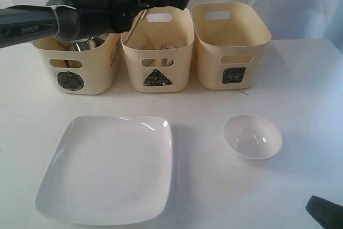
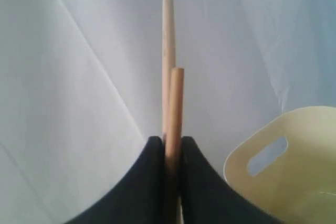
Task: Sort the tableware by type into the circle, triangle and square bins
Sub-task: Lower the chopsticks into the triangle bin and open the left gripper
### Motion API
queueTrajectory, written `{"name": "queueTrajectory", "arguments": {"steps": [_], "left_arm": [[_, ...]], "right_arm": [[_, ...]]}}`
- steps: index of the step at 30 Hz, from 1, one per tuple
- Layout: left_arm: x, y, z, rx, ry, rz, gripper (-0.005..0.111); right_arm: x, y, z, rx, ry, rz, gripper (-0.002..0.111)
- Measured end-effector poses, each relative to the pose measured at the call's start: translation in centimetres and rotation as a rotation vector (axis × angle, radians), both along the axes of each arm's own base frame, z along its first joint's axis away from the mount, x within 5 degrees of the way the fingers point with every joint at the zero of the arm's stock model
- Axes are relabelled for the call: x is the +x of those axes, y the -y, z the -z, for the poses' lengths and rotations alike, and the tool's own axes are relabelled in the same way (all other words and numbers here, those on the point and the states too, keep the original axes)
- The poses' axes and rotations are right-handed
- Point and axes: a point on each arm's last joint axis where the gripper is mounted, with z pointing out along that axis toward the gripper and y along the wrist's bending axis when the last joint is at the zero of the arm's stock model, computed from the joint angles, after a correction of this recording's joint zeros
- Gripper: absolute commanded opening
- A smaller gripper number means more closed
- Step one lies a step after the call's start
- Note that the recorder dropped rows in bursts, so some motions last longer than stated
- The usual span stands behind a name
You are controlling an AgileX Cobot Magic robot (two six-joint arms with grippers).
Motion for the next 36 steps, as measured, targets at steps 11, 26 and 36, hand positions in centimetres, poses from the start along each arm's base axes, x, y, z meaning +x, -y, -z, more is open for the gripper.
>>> {"name": "queueTrajectory", "arguments": {"steps": [11,26,36], "left_arm": [[0.6,0.1,1.0,-0.12,0.022,-0.013,0.0],[0.6,0.2,1.3,-0.115,0.003,-0.01,0.0],[0.6,0.2,1.5,-0.103,-0.017,-0.006,0.0]], "right_arm": [[0.0,0.0,0.0,0.0,0.0,0.0,0.0],[0.0,0.0,0.0,0.0,0.0,0.0,0.0],[0.0,0.0,0.0,0.0,0.0,0.0,0.0]]}}
